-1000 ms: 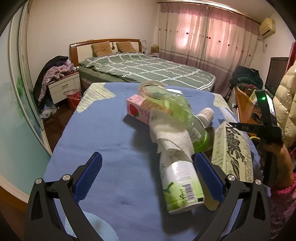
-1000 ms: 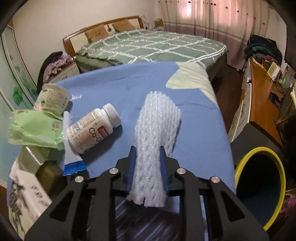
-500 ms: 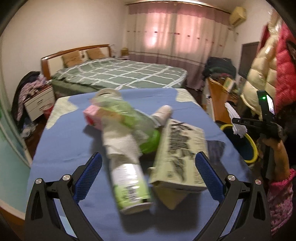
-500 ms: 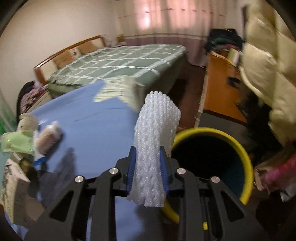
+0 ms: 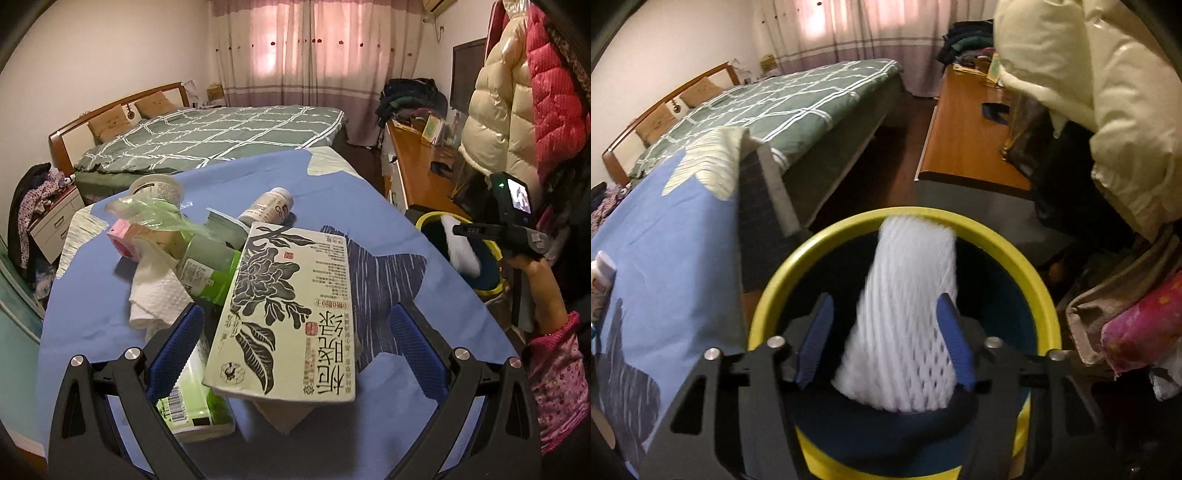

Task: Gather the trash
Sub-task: 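Carry the foam net to the yellow bin and release it, then grasp the flat tissue box with the left gripper and drop it into the bin, then grasp the green plastic bag with the right gripper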

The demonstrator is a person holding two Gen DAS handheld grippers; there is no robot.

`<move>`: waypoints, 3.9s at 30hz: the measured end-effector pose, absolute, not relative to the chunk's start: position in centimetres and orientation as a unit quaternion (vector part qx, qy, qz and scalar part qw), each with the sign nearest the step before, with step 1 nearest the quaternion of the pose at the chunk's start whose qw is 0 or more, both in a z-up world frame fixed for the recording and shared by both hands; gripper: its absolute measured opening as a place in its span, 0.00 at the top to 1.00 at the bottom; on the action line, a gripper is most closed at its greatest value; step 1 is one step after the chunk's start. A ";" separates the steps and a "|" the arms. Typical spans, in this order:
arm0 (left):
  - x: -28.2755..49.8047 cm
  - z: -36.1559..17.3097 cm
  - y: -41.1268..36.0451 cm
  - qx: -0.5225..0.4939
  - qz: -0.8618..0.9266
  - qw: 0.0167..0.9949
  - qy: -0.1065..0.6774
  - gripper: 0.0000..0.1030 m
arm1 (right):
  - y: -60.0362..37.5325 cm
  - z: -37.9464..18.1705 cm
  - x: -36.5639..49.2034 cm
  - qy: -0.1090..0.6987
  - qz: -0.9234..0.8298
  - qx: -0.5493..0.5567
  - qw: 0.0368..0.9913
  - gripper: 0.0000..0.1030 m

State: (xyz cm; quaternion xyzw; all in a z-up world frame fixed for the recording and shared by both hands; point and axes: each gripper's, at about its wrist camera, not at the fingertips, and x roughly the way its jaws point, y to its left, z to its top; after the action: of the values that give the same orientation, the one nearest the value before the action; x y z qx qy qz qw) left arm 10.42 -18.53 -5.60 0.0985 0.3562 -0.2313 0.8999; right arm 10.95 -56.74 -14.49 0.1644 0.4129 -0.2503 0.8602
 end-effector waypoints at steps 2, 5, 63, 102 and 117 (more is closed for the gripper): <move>10.8 -5.7 -18.6 0.104 -0.226 0.900 0.358 0.04 | -56.7 -14.3 10.3 0.403 -0.251 0.169 0.864 0.37; 11.3 -6.0 -18.6 0.111 -0.219 0.899 0.362 0.04 | -56.1 -14.0 9.6 0.395 -0.251 0.168 0.868 0.34; 14.6 -10.2 -50.5 0.213 -0.400 0.804 0.384 0.28 | -56.2 -7.2 -8.9 0.258 -0.278 0.190 0.905 0.25; 11.6 -0.3 -1.0 -0.030 -0.053 0.956 0.287 0.05 | -33.3 -6.0 7.0 0.317 0.035 0.072 0.945 0.22; 11.5 -1.0 2.7 -0.044 -0.027 0.957 0.286 0.05 | -18.1 -2.9 18.4 0.341 0.166 -0.057 0.923 0.30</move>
State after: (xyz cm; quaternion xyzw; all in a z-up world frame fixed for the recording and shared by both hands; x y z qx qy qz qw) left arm 11.49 2.70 -0.99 -0.0436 0.2863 -0.0271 0.9568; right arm 18.44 -18.09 -2.86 -0.0574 0.3410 0.1660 0.9235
